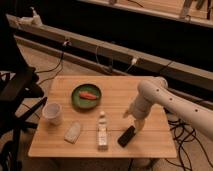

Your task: Place the eraser on the white sponge

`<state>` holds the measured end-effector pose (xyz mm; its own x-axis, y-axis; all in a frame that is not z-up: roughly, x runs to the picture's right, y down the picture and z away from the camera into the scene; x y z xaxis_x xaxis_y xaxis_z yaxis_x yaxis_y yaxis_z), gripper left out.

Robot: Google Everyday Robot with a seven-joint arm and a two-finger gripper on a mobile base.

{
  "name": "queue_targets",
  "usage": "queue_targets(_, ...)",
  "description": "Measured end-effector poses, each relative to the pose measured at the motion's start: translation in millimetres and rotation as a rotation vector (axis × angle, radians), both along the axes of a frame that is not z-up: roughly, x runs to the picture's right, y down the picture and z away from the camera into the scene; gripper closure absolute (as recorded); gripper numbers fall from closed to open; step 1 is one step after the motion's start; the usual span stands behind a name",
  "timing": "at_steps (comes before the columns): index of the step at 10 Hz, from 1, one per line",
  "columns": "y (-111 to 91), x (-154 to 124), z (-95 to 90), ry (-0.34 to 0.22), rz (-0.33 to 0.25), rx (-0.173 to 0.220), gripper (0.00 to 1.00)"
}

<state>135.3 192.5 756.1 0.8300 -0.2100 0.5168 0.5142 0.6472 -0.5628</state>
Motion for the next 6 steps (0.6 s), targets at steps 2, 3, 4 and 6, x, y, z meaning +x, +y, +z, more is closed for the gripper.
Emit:
queue_targets(2,18,-4,15.8,-0.012,-0.019,-0.028,0.20)
queue_targets(3,28,-2,24.7,-0.015,-0.012,-0.041,0.20)
queue_targets(4,34,-3,29.2,-0.019,-0.011,-0.048,0.20)
queue_targets(6,51,-2,38.8,-0.021,-0.004,-0.066,0.20)
